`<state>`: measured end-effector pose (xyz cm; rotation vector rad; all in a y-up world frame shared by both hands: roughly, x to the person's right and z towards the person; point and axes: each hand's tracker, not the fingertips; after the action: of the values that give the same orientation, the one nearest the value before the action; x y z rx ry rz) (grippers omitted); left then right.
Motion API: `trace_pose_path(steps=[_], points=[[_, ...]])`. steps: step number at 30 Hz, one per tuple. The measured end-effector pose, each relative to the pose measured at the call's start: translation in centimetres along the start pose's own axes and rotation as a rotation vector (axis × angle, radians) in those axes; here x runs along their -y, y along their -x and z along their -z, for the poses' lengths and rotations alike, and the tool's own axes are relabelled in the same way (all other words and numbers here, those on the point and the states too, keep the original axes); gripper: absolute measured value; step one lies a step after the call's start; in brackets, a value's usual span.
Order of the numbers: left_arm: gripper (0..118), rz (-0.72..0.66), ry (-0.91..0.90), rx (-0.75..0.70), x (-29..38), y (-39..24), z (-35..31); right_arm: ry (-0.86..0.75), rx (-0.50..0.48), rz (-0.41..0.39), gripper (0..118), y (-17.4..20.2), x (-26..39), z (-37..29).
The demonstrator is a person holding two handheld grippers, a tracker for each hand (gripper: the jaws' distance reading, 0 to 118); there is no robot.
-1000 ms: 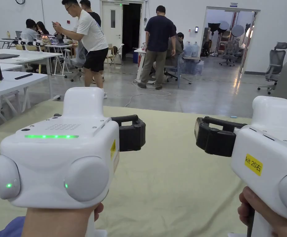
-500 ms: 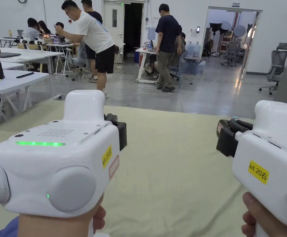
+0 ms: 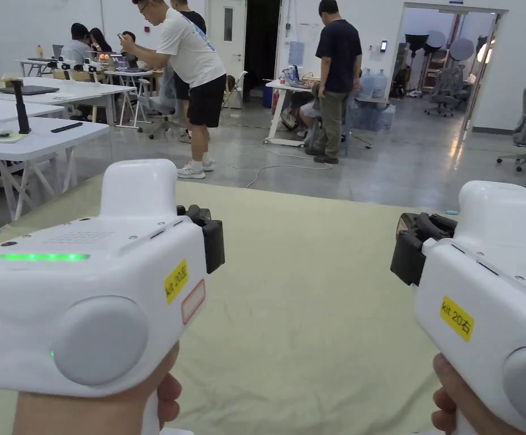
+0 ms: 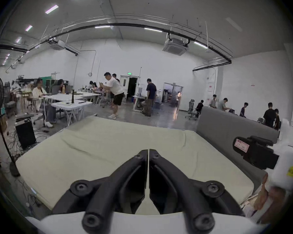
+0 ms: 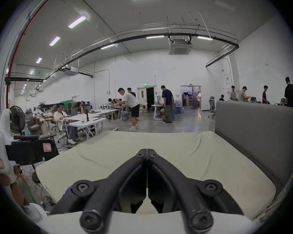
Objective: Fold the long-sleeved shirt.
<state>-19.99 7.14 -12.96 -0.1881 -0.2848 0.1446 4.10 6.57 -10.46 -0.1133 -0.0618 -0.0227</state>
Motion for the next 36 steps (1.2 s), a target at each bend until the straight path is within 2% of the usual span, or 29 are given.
trace_pose_path(steps=[2, 3, 7, 11, 13, 16, 17, 18, 20, 21, 23, 27, 31, 32, 33, 34, 35, 36], points=[[0, 0.027, 0.001, -0.026, -0.6, 1.7, -0.6, 0.02, -0.069, 0.0, 0, 1.8, -0.1, 0.4], [0, 0.042, 0.014, -0.088, -0.9, 3.1, -1.0, 0.038, -0.122, 0.01, 0, 3.3, -0.1, 1.0], [0, 0.017, -0.043, -0.327, -2.0, 9.3, -4.5, 0.091, -0.475, 0.026, 0, 10.3, -0.3, 1.7], [0, -0.008, -0.012, -0.548, -1.1, 15.0, -7.3, 0.158, -0.785, 0.096, 0, 15.7, 0.1, 1.6], [0, -0.029, 0.025, -0.559, -0.1, 16.6, -7.2, 0.163, -0.832, 0.093, 0, 16.3, 0.4, 1.4], [0, -0.062, 0.107, -0.499, 2.1, 18.2, -4.9, 0.157, -0.815, 0.054, 0, 16.2, 1.1, 1.8], [5, -0.082, 0.128, -0.473, 3.2, 18.7, -3.9, 0.161, -0.8, 0.041, 0, 15.5, 1.5, 1.7], [27, -0.108, 0.143, -0.449, 4.3, 19.1, -2.8, 0.176, -0.779, 0.03, 0, 15.0, 1.9, 2.0], [101, -0.137, 0.226, -0.417, 7.0, 20.4, 0.3, 0.221, -0.726, 0.021, 0, 13.4, 2.9, 2.7], [118, -0.155, 0.324, -0.389, 8.5, 21.2, 2.1, 0.238, -0.708, 0.02, 0, 12.5, 3.4, 3.0], [118, -0.221, 0.409, -0.332, 12.1, 22.3, 5.0, 0.28, -0.655, 0.009, 0, 11.1, 4.6, 3.8], [118, -0.273, 0.605, -0.368, 17.8, 25.4, 10.6, 0.351, -0.582, -0.015, 0, 9.4, 6.4, 5.1], [118, -0.291, 0.821, -0.384, 24.0, 26.5, 15.3, 0.386, -0.592, 0.013, 0, 8.2, 7.3, 5.4], [112, -0.298, 0.884, -0.388, 25.4, 26.7, 16.1, 0.389, -0.59, 0.017, 0, 8.0, 7.4, 5.3], [81, -0.306, 0.909, -0.386, 26.3, 26.8, 16.5, 0.389, -0.586, 0.016, 0, 8.0, 7.4, 5.2], [66, -0.307, 0.91, -0.383, 26.8, 26.8, 16.7, 0.389, -0.576, 0.012, 0, 7.8, 7.5, 5.1], [65, -0.294, 0.861, -0.38, 25.2, 26.6, 16.6, 0.385, -0.566, 0.012, 0, 7.4, 7.6, 5.0], [51, -0.258, 0.889, -0.331, 23.8, 26.4, 16.9, 0.379, -0.559, 0.017, 0, 7.1, 7.6, 4.9]])
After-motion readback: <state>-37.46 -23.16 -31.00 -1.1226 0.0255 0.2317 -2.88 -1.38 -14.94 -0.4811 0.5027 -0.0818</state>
